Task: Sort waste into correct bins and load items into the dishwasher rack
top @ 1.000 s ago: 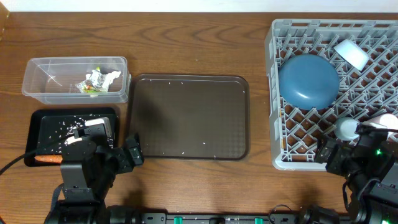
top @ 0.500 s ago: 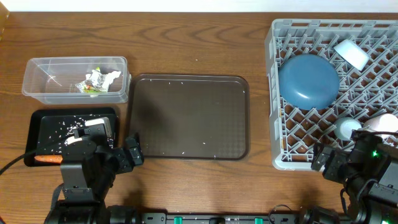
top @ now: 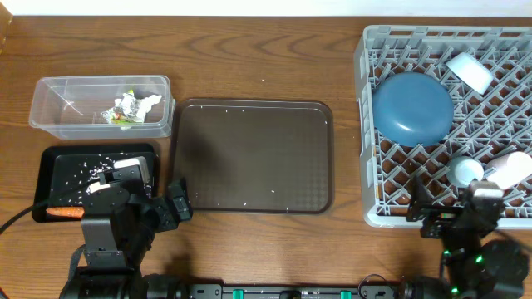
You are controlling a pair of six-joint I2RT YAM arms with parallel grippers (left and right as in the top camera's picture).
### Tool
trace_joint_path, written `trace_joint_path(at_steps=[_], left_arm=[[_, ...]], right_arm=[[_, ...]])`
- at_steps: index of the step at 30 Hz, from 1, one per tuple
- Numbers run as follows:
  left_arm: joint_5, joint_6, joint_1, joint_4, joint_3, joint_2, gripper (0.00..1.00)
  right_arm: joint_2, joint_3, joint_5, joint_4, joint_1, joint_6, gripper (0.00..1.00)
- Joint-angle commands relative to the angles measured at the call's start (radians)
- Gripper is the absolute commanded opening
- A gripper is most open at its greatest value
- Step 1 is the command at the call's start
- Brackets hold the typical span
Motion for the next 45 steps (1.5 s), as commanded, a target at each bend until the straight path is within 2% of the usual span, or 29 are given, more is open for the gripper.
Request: trace_joint_path(at_steps=[1,10,20,45], left_arm=[[-0.009,-0.001,0.002,0.002,-0.004,0.000,0.98],[-0.009,-0.001,0.002,0.002,-0.004,0.000,0.98],[-0.009,-0.001,0.002,0.002,-0.004,0.000,0.98],[-0.009,-0.001,0.002,0.002,-0.004,0.000,0.98]], right_arm=[[-0.111,-0.129,0.003,0.107,0.034,-0.020,0.99],[-0.138,-0.497,0.008,0.687,0.083,-0.048,0.99],[-0.137,-0.491,0.019,0.513,0.088,-0.071,0.99],[-0.132,-0.491,0.019,0.520,0.088,-0.071,0.99]])
